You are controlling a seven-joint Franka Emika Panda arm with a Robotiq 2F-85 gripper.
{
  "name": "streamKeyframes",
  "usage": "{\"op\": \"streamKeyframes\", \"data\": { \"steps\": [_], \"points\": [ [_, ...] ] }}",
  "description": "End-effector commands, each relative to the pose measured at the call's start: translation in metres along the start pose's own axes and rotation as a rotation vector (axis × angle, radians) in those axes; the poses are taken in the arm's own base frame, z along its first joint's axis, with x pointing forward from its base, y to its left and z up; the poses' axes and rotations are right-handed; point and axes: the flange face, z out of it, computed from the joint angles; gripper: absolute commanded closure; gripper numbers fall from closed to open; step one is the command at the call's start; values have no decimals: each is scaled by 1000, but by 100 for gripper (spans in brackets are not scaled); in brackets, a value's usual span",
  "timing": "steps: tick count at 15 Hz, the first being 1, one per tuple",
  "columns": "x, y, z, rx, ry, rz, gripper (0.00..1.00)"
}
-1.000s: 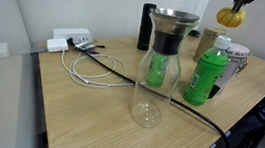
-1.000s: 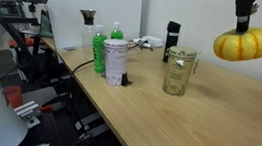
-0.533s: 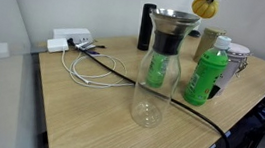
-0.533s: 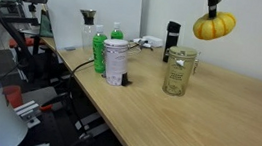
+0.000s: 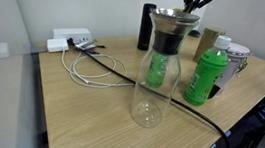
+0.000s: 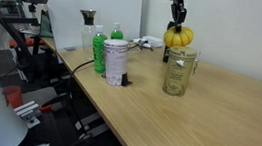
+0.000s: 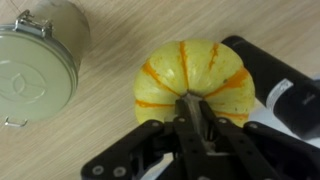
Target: Move the pumpkin to the left
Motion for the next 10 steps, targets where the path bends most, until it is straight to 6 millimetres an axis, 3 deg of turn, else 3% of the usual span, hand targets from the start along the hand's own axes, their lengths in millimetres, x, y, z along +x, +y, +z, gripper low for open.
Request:
{"op": "streamKeyframes", "data": {
  "steps": [1,5,10],
  "points": [
    [-17,-3,20,18,-52,-126,96],
    [-39,6,54,-21,-142,-213,96],
    [-63,20,81,-62,-231,-282,96]
  ]
}}
